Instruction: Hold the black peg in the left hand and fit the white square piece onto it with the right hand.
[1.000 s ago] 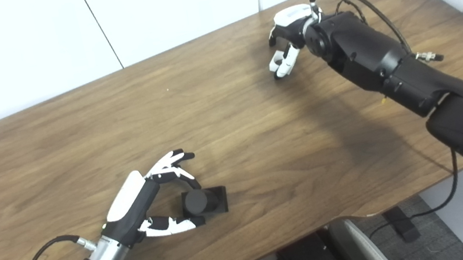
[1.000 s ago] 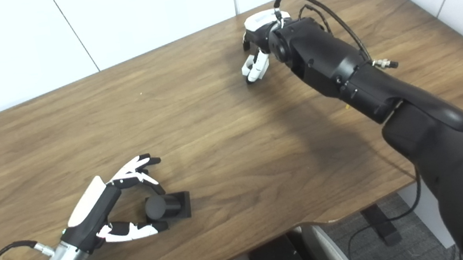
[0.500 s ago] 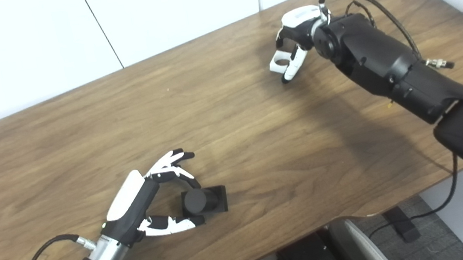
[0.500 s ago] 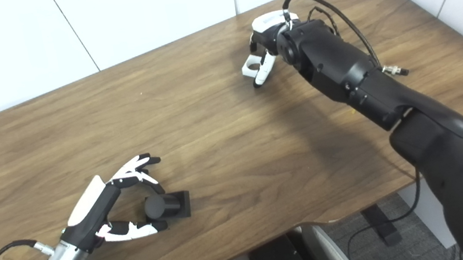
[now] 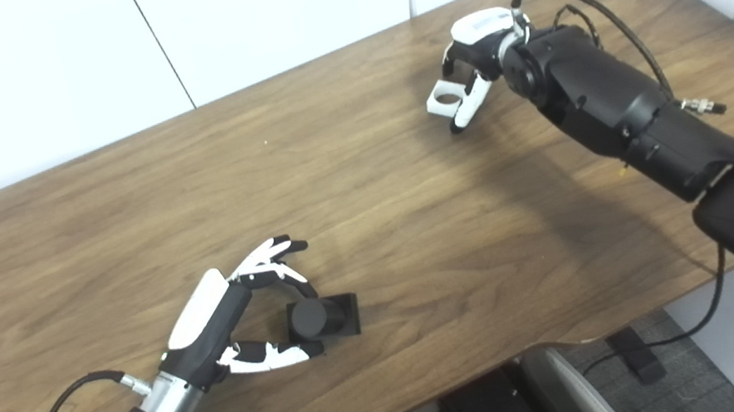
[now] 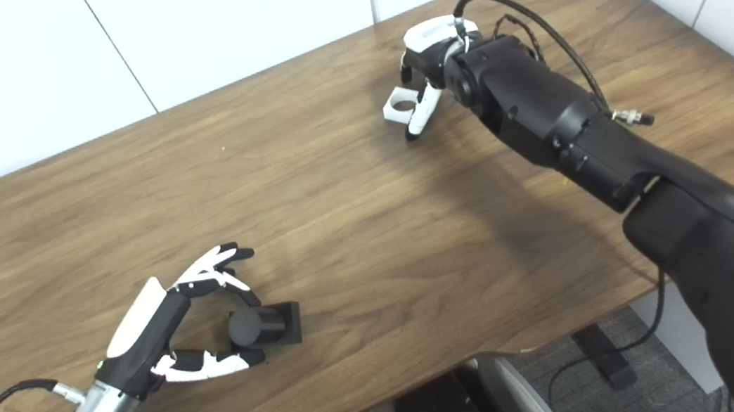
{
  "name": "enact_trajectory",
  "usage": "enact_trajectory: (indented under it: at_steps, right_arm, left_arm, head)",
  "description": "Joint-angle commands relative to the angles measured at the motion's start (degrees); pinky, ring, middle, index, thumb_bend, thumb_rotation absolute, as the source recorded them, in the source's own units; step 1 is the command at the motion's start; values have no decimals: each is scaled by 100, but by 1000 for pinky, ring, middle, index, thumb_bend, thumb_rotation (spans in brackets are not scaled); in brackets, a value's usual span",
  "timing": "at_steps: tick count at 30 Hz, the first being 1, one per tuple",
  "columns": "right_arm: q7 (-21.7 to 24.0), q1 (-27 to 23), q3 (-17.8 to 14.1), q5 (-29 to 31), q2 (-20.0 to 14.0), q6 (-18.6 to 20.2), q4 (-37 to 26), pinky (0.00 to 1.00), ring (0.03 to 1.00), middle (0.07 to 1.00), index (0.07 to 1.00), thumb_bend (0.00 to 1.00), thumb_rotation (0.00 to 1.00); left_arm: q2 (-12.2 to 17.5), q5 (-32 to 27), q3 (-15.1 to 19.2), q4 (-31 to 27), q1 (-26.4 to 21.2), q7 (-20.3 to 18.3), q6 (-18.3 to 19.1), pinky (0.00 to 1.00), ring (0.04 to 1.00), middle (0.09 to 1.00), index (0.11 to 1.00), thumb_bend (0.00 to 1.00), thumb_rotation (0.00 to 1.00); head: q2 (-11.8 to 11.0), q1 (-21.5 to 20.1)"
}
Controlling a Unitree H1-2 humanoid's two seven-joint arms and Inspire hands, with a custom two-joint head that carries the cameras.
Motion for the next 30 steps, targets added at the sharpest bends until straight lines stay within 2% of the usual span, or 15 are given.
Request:
enact_trajectory:
  at_steps: [1,8,18,19,22,30]
  right_arm:
    - [15,270,38,-142,41,55,239,806,883,861,705,816,382]
    - [-657,474,-85,-51,303,48,344,755,828,811,650,724,358]
    - [-1142,631,-193,59,562,49,536,713,815,797,590,699,324]
    - [-1185,643,-198,82,571,49,532,705,807,787,580,695,315]
    - [-1297,678,-197,124,581,49,514,696,793,774,504,537,181]
    - [-1601,759,-117,132,554,39,487,665,761,749,491,513,151]
  left_arm:
    - [255,216,-54,308,145,-299,323,789,947,881,491,518,58]
    - [243,215,-49,280,170,-288,333,783,945,880,490,518,58]
    - [237,237,-56,269,194,-299,372,801,948,883,491,518,58]
    - [235,229,-54,282,194,-294,359,803,948,882,491,518,58]
    - [231,230,-56,301,198,-277,318,805,947,881,490,518,59]
    - [224,241,-73,282,197,-280,331,805,947,880,491,518,61]
  head:
    - [15,8]
    - [43,69]
    - [76,92]
    - [76,92]
    - [81,103]
    - [103,128]
